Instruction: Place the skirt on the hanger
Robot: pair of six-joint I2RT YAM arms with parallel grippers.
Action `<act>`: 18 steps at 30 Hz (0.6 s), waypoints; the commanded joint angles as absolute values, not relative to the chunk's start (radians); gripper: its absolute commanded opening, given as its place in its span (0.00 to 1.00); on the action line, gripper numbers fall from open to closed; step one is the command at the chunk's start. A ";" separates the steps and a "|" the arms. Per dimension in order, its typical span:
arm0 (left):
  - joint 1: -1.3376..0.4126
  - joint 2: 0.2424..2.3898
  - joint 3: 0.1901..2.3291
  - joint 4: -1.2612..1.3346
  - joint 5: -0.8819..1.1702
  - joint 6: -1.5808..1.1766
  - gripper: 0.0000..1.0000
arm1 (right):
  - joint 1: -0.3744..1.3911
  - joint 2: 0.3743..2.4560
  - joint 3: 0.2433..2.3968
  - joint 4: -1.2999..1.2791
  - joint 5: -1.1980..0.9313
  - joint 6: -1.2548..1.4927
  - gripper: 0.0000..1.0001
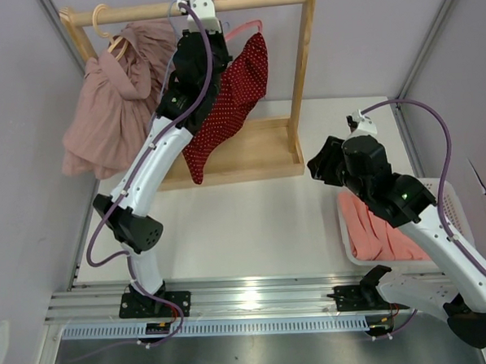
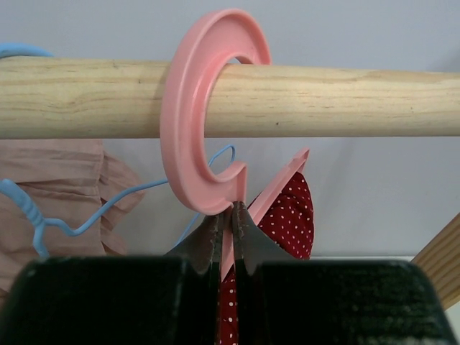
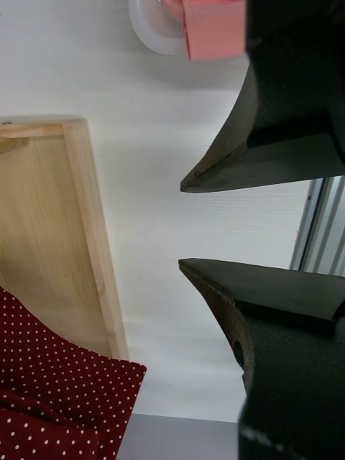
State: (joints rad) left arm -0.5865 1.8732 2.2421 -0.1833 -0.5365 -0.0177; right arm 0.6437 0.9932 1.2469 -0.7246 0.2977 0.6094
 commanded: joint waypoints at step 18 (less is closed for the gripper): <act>-0.580 1.718 2.075 -0.061 -0.454 -0.074 0.30 | 0.637 0.962 1.219 -0.681 0.276 0.617 0.48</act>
